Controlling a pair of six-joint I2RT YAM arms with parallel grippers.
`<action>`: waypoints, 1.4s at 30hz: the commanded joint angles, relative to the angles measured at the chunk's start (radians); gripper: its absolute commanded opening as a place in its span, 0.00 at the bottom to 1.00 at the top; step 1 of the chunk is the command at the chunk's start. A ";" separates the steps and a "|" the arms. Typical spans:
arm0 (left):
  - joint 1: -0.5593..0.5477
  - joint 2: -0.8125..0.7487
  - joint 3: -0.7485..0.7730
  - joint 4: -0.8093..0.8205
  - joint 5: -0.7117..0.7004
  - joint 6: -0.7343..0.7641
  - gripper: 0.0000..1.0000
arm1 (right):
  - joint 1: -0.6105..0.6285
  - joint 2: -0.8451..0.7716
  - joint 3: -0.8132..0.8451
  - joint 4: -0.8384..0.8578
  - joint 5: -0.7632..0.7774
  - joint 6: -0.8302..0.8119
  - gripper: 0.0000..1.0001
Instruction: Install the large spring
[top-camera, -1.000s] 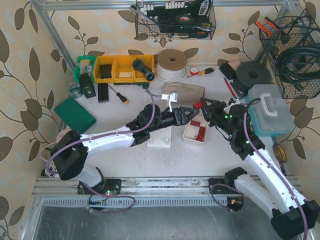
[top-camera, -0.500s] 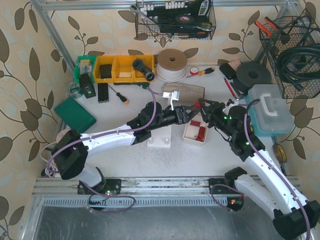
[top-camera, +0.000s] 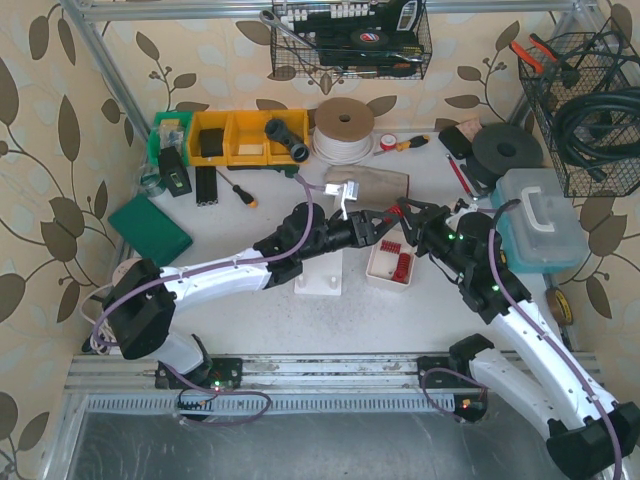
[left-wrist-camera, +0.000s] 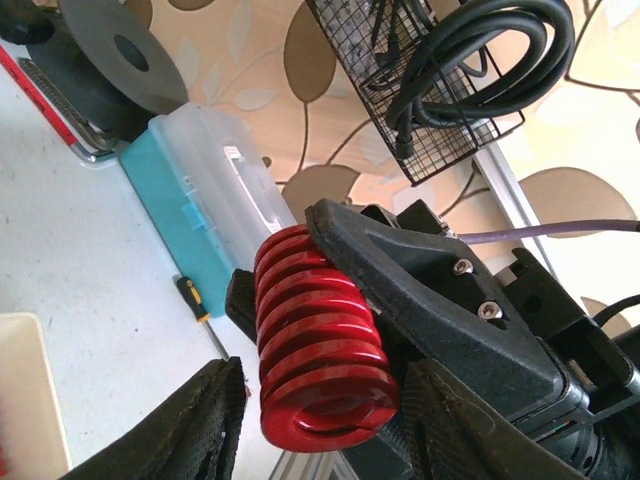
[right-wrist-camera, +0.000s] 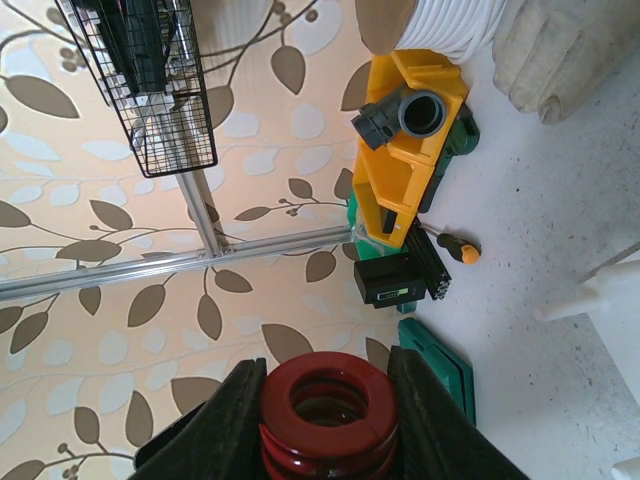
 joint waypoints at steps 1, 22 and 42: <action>0.004 -0.007 0.050 0.016 -0.015 0.021 0.50 | 0.007 -0.017 0.004 0.013 0.016 -0.011 0.00; 0.009 0.000 0.086 -0.064 -0.013 0.031 0.00 | 0.011 -0.030 0.016 -0.016 0.027 -0.044 0.00; 0.030 -0.197 0.174 -0.669 -0.115 0.208 0.00 | 0.010 0.007 0.153 -0.391 0.068 -0.447 0.99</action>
